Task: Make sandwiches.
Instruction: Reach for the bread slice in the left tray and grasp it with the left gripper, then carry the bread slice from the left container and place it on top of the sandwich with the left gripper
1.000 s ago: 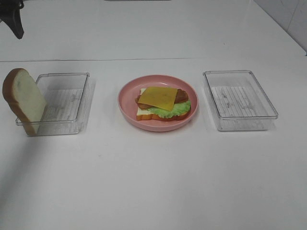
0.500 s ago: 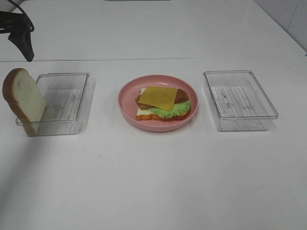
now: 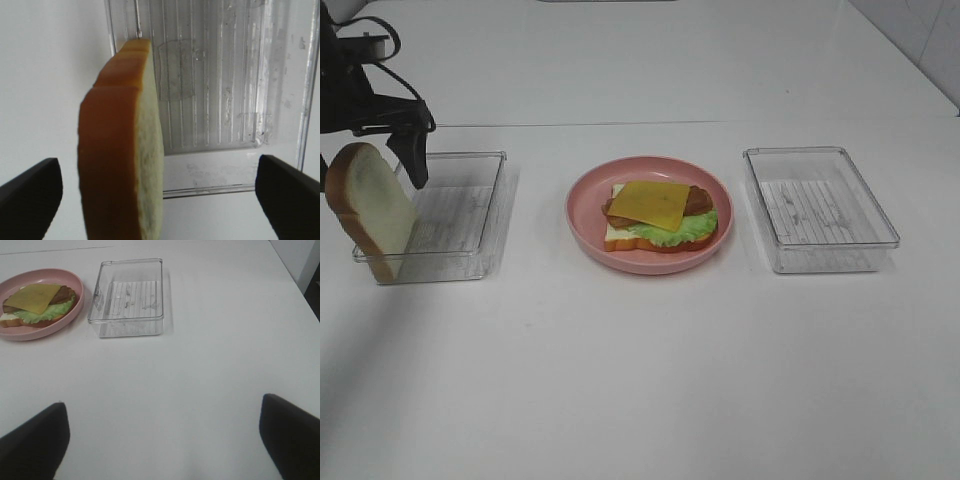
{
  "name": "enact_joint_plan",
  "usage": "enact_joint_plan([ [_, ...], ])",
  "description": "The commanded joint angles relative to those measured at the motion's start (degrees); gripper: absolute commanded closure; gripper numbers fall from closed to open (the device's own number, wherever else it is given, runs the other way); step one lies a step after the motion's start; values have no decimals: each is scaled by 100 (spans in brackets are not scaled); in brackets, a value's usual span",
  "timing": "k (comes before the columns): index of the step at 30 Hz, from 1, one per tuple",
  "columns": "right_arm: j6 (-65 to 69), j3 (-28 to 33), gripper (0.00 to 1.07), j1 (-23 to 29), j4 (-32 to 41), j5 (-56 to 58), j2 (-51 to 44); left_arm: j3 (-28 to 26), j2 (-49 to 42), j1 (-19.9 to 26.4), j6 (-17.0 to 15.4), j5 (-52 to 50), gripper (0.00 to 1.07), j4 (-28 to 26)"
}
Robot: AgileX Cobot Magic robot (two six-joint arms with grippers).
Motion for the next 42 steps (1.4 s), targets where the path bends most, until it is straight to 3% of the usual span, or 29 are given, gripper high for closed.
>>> enact_joint_plan([
  [1,-34,11,11,-11,-17,-52,-172,34,160,-17,-57,390,6,23],
  [6,-34,11,11,-11,-17,-52,-172,34,172,-17,-57,309,10,23],
  [7,-34,11,11,-11,-17,-52,-172,34,172,-17,-52,309,13,29],
  [8,-34,11,11,-11,-17,-52,-172,34,172,-17,0,332,26,63],
  [9,-34,11,11,-11,-17,-52,-172,34,172,-17,0,332,26,63],
  [10,-34,11,11,-11,-17,-52,-172,34,172,-17,57,332,39,86],
  [11,-34,11,11,-11,-17,-52,-172,34,172,-17,97,344,71,178],
  [12,-34,11,11,-11,-17,-52,-172,34,172,-17,97,344,71,178],
  [13,-34,11,11,-11,-17,-52,-172,34,172,-17,6,418,103,286],
  [15,-34,11,11,-11,-17,-52,-172,34,172,-17,-29,481,107,350],
  [28,-34,11,11,-11,-17,-52,-172,29,132,-17,-241,573,107,390],
  [42,-34,11,11,-11,-17,-52,-172,29,-1409,-17,-264,556,107,-183],
])
